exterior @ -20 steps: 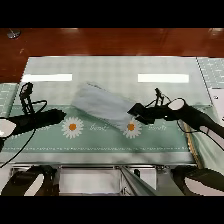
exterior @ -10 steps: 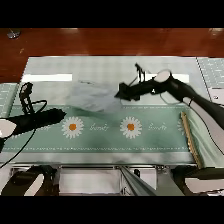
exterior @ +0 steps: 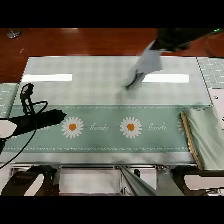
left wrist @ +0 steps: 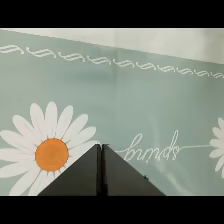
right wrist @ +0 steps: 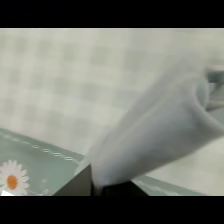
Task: Fold the shirts.
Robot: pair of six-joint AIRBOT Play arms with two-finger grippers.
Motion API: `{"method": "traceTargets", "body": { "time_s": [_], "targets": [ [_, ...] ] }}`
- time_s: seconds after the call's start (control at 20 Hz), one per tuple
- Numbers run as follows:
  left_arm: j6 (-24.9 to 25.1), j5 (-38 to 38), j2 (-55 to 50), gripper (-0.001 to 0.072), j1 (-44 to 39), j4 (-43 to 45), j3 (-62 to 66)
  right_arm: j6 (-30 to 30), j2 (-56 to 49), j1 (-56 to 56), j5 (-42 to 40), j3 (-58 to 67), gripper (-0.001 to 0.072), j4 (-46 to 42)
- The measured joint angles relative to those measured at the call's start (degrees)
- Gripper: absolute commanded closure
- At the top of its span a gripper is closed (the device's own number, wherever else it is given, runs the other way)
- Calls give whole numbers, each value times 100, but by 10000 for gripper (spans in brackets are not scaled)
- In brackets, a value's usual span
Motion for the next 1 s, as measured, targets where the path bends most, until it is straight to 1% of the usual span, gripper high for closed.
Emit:
{"method": "traceTargets", "body": {
  "time_s": [0.2,0.25,0.35,0.5,0.65,0.75,0.8,0.85,0.9,1.0],
  "targets": [
    [7,-83,0,679,-2,-2,0,210,435,-1290,1001,203,692,-317],
    [4,-92,0,679,-2,0,0,229,625,-1631,1283,109,692,-396],
    [4,-111,0,679,-2,-2,0,227,1067,-2256,1576,-267,692,-654],
    [4,-111,0,680,-2,-2,0,87,1921,-3123,1814,-1244,693,-1366],
    [4,-24,0,679,-2,-2,0,-181,2911,-3995,1902,-2566,692,-2446],
    [4,39,0,679,-4,-2,0,-225,3587,-4590,1928,-3543,692,-3147],
    [4,52,0,679,-7,-2,0,-221,3893,-4865,1939,-4030,590,-3386],
    [4,76,-2,679,-13,-4,0,-181,4183,-5121,1939,-4520,266,-3565],
    [9,85,0,679,-22,-2,0,-118,4395,-5337,1932,-4935,86,-3711],
    [61,133,0,680,-28,-2,0,-74,4564,-5587,1902,-5410,88,-3768]
  ]
}}
